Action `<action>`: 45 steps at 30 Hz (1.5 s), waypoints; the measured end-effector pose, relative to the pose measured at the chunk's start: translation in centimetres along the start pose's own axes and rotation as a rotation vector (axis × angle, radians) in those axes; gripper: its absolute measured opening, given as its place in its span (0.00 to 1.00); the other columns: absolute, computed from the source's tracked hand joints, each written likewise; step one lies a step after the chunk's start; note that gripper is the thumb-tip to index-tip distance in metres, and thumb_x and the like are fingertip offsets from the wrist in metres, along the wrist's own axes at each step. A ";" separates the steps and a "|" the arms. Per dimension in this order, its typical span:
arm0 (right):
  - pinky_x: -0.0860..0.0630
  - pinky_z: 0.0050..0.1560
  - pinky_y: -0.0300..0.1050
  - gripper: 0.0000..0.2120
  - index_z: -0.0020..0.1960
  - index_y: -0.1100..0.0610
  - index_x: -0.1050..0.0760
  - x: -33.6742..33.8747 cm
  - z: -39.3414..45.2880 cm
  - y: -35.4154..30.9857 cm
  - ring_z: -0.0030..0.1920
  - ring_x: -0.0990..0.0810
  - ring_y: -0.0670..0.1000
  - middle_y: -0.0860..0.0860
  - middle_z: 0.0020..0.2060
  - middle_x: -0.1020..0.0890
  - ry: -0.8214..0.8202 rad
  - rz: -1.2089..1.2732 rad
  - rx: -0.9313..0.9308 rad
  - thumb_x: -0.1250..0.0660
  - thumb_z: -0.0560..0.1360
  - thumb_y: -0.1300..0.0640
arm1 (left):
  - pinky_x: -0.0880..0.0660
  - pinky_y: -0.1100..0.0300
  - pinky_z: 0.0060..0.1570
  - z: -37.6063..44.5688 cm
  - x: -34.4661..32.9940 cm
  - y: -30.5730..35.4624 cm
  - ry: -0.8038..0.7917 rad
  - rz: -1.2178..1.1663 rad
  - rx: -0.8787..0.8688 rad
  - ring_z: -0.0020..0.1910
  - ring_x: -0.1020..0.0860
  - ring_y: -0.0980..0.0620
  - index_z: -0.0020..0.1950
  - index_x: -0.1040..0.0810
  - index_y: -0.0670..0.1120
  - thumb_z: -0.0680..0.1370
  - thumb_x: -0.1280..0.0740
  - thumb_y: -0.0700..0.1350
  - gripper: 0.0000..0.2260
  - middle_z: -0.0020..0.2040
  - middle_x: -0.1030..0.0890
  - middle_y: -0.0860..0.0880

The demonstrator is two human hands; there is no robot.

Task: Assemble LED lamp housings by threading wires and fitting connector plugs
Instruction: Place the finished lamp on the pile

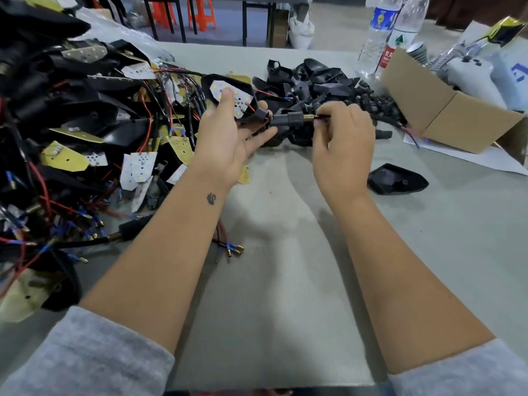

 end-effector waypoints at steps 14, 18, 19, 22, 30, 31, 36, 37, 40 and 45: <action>0.30 0.38 0.47 0.08 0.45 0.55 0.28 -7.0 -1.0 -20.9 0.37 0.26 0.51 0.47 0.33 0.26 -0.573 0.397 0.134 0.37 0.79 0.51 | 0.32 0.65 0.25 0.6 7.6 22.8 0.271 0.670 -0.329 0.32 0.23 0.49 0.50 0.29 0.44 0.81 0.43 0.44 0.06 0.35 0.24 0.45; 0.33 0.30 0.31 0.11 0.40 0.57 0.26 -10.2 1.3 -24.6 0.28 0.28 0.43 0.46 0.27 0.27 -0.599 0.676 -0.096 0.35 0.79 0.53 | 0.22 0.58 0.40 1.2 9.2 28.7 0.317 0.726 -0.408 0.51 0.19 0.45 0.65 0.28 0.43 0.79 0.44 0.56 0.22 0.59 0.21 0.39; 0.31 0.32 0.31 0.08 0.46 0.58 0.23 -11.1 1.8 -25.4 0.31 0.24 0.44 0.48 0.29 0.23 -0.614 0.768 -0.165 0.35 0.79 0.53 | 0.20 0.55 0.47 1.3 9.1 29.8 0.290 0.728 -0.447 0.56 0.21 0.46 0.70 0.32 0.45 0.78 0.46 0.61 0.27 0.64 0.24 0.40; 0.24 0.51 0.43 0.16 0.66 0.59 0.28 -14.2 1.9 -28.3 0.46 0.19 0.53 0.57 0.44 0.19 -0.775 0.871 -0.199 0.37 0.80 0.54 | 0.34 0.40 0.69 1.1 7.8 32.1 0.252 1.121 -0.624 0.70 0.32 0.37 0.76 0.39 0.44 0.76 0.47 0.58 0.32 0.73 0.32 0.38; 0.30 0.52 0.46 0.08 0.53 0.61 0.22 -17.7 -0.5 -28.0 0.55 0.27 0.55 0.55 0.56 0.25 -0.856 0.680 -0.043 0.35 0.76 0.59 | 0.63 0.37 0.72 2.6 11.6 25.0 0.253 2.114 -0.475 0.78 0.62 0.44 0.69 0.34 0.72 0.76 0.53 0.69 0.22 0.81 0.51 0.52; 0.34 0.50 0.43 0.06 0.49 0.60 0.21 -17.8 -0.6 -27.5 0.56 0.28 0.53 0.54 0.56 0.26 -0.852 0.681 -0.045 0.35 0.76 0.59 | 0.64 0.34 0.71 2.6 11.5 24.7 0.299 2.221 -0.484 0.78 0.63 0.42 0.69 0.34 0.70 0.76 0.52 0.70 0.23 0.81 0.52 0.51; 0.40 0.57 0.33 0.11 0.55 0.60 0.18 -18.0 -1.2 -25.6 0.64 0.31 0.50 0.52 0.63 0.26 -0.780 0.604 0.038 0.36 0.77 0.60 | 0.59 0.30 0.71 1.5 10.0 22.8 0.547 2.480 -0.799 0.78 0.58 0.38 0.75 0.37 0.57 0.81 0.45 0.58 0.22 0.81 0.54 0.43; 0.40 0.57 0.32 0.12 0.57 0.60 0.18 -17.7 -1.1 -25.4 0.64 0.30 0.49 0.52 0.63 0.25 -0.752 0.624 0.052 0.37 0.77 0.61 | 0.57 0.32 0.72 1.5 9.7 22.5 0.492 2.469 -0.877 0.79 0.57 0.40 0.77 0.42 0.59 0.82 0.44 0.56 0.23 0.81 0.54 0.44; 0.34 0.64 0.38 0.12 0.54 0.61 0.17 -16.6 -0.9 -25.0 0.62 0.26 0.50 0.52 0.59 0.20 -0.658 0.713 0.079 0.37 0.77 0.65 | 0.55 0.34 0.73 2.4 10.2 22.4 0.347 2.446 -0.905 0.79 0.55 0.42 0.76 0.41 0.64 0.82 0.42 0.51 0.22 0.81 0.55 0.48; 0.28 0.61 0.47 0.11 0.50 0.60 0.17 -15.7 -0.3 -23.5 0.58 0.23 0.50 0.51 0.54 0.18 -0.598 0.747 0.035 0.38 0.77 0.66 | 0.53 0.35 0.74 3.0 10.8 24.3 0.431 2.295 -0.902 0.79 0.50 0.40 0.70 0.29 0.63 0.82 0.39 0.46 0.18 0.81 0.49 0.47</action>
Point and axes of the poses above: each hand's wrist, its own z-axis towards the middle knuckle, its own x-axis out of the back of the hand, y = z × x, the point moved 10 cm from there along z, towards the middle knuckle
